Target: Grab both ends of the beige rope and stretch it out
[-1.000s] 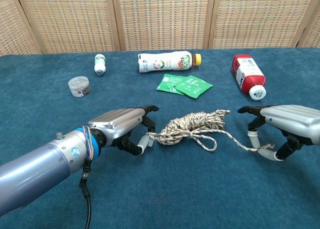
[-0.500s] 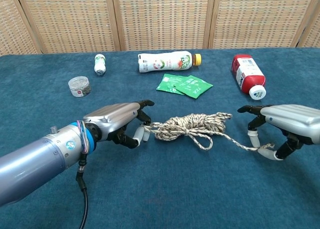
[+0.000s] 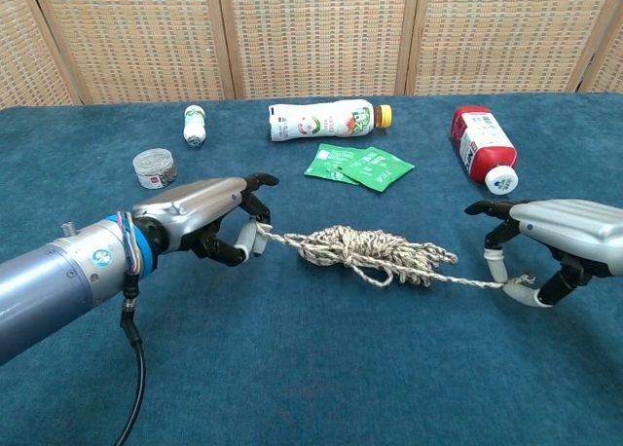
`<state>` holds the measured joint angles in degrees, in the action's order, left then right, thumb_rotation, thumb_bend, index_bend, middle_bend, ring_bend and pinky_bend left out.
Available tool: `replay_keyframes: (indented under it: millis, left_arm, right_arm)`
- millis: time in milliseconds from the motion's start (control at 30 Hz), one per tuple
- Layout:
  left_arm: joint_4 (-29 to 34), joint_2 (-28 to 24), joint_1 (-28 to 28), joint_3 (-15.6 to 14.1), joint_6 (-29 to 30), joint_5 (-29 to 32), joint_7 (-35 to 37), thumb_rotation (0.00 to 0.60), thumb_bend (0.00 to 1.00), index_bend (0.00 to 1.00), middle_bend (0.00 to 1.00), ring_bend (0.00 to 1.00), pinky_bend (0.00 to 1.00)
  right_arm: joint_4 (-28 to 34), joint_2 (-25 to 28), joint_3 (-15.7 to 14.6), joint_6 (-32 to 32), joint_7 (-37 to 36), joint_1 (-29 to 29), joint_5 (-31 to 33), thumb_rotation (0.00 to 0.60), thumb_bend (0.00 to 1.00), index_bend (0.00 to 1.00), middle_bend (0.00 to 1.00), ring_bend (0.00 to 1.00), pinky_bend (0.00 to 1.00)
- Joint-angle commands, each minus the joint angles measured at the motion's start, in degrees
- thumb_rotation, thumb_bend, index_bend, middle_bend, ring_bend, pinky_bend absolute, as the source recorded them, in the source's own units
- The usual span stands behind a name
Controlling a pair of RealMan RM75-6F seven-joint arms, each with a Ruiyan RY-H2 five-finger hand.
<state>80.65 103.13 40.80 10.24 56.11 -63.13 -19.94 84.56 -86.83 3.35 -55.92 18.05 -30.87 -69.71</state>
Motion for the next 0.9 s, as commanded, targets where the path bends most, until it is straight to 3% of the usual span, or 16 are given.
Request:
replay_keyframes:
  millis: [33,433,900]
  left_arm:
    - [1.9,-2.3,-0.6,0.3,0.5,-0.1,0.6,0.6,0.75,0.89,0.0,0.0,0.0]
    - [9.0,-12.9,-2.7,1.1,2.7,-0.1,1.2,0.6,0.77,0.9,0.0,0.0,0.0]
    - [10.0,-23.2,-5.4,1.5,2.8,-0.9,7.4,0.6,0.77,0.9,0.0,0.0,0.0]
  right_arm:
    - [-0.1,0.0,0.1,-0.1,0.1,0.0,0.1,0.6,0.5,0.67,0.01,0.0,0.0]
    - [1.7,3.0,2.3,-3.6,-0.2,1.4,1.6,0.6,0.5,0.67,0.02,0.0,0.0]
    - [3.7,7.2,3.0,-5.1,3.1,2.3,4.5,0.6,0.5,0.67,0.02,0.0,0.0]
